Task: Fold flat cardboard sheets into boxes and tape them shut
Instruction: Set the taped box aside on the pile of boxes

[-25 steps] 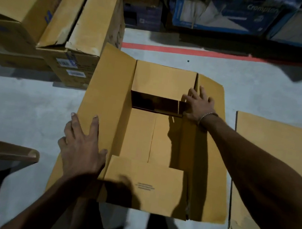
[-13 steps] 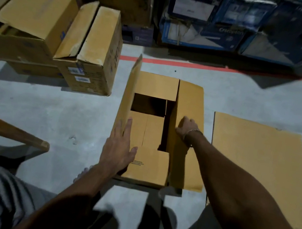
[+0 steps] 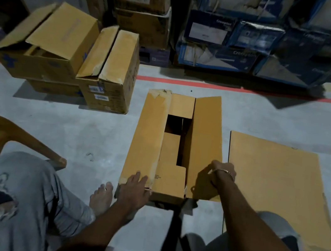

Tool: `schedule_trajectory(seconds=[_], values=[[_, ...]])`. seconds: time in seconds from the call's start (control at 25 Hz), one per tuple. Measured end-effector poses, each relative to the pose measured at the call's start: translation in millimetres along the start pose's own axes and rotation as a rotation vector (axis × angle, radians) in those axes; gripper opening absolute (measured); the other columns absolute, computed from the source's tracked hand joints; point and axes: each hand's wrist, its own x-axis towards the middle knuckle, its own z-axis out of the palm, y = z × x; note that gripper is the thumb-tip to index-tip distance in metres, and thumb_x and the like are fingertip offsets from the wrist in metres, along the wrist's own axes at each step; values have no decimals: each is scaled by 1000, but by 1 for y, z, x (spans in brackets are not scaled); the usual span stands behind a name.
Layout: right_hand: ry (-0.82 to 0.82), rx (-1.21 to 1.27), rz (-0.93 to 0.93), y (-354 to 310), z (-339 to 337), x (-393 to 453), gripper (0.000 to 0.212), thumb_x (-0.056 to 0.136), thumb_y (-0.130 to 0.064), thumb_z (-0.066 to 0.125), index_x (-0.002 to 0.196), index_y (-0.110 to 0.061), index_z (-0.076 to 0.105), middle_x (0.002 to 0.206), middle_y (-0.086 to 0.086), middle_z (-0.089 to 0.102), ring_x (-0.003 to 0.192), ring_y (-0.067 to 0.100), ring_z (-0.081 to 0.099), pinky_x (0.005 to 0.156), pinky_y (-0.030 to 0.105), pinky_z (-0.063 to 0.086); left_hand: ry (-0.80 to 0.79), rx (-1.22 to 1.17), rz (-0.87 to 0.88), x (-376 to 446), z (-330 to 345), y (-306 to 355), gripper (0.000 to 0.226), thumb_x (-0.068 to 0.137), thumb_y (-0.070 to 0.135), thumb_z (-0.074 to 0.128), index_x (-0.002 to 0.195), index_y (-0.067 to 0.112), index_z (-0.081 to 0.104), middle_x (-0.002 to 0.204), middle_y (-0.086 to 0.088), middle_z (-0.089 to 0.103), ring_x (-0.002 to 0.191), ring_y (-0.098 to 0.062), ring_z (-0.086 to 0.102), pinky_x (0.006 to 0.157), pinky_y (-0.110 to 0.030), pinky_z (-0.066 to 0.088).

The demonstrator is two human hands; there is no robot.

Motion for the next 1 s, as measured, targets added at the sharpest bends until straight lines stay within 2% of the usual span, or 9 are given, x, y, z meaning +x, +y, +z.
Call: schedule_trajectory(seconds=[0.16, 0.24, 0.36, 0.48, 0.6, 0.72, 0.84, 0.92, 1.0], values=[[-76, -8, -326, -35, 14, -50, 33, 97, -49, 64, 93, -16, 68, 93, 7, 68, 87, 27, 62, 72, 31, 42, 10, 59, 35, -6, 6, -7, 58, 101, 56, 45, 150, 25, 45, 170, -9, 24, 152, -32, 27, 118, -52, 34], [-229, -89, -486, -28, 51, -74, 34, 99, -54, 58, 103, -23, 71, 97, 3, 71, 93, 25, 65, 70, 28, 44, 61, 1, 35, -5, 5, -12, 50, 101, 57, 40, 140, 30, 57, 166, -4, 34, 149, -29, 35, 117, -50, 36], [-380, -361, -504, 9, 98, -84, 43, 96, -50, 64, 125, -18, 63, 118, 8, 70, 111, 31, 64, 88, 34, 52, 162, -83, 5, 2, -1, -21, 41, 102, 50, 40, 126, 33, 69, 160, -3, 43, 146, -26, 39, 113, -44, 41], [-231, -579, -468, 34, 110, -76, 55, 88, -51, 70, 128, -19, 51, 127, 10, 59, 120, 32, 51, 94, 44, 52, 225, -158, -88, 9, 1, -26, 27, 103, 41, 52, 114, 30, 74, 163, -11, 35, 152, -30, 26, 111, -47, 41], [-38, -504, -231, 37, 109, -76, 94, 71, -66, 81, 142, -20, 39, 140, 11, 45, 132, 34, 42, 97, 49, 47, 288, -236, -169, 21, 3, -34, 22, 94, 42, 68, 107, 25, 72, 163, -14, 31, 151, -34, 24, 108, -49, 43], [-129, -194, 71, 48, 120, -66, 130, 59, -65, 89, 157, -15, 20, 157, 19, 33, 141, 41, 39, 105, 52, 46, 333, -398, -288, 31, 9, -38, 66, 77, 44, 87, 127, 20, 50, 154, -14, 34, 140, -38, 36, 102, -52, 46], [-240, 118, 188, 62, 136, -46, 144, 38, -64, 93, 157, -22, 23, 148, 17, 52, 129, 40, 56, 102, 52, 53, 381, -659, -395, 41, 20, -44, 105, 62, 42, 97, 143, 19, 35, 145, -14, 42, 131, -39, 45, 104, -55, 45], [-250, 181, 131, 62, 143, -38, 130, 38, -58, 96, 149, -25, 37, 133, 7, 64, 118, 35, 63, 100, 48, 54, 339, -893, -471, 53, 27, -47, 124, 60, 39, 100, 156, 16, 25, 149, -16, 46, 136, -39, 47, 108, -52, 44], [-230, 200, 86, 53, 140, -44, 100, 49, -43, 100, 134, -21, 52, 111, 0, 70, 102, 29, 66, 92, 40, 55, 288, -1076, -497, 60, 25, -46, 113, 64, 28, 100, 153, 11, 34, 133, -11, 57, 130, -36, 55, 99, -41, 48]])
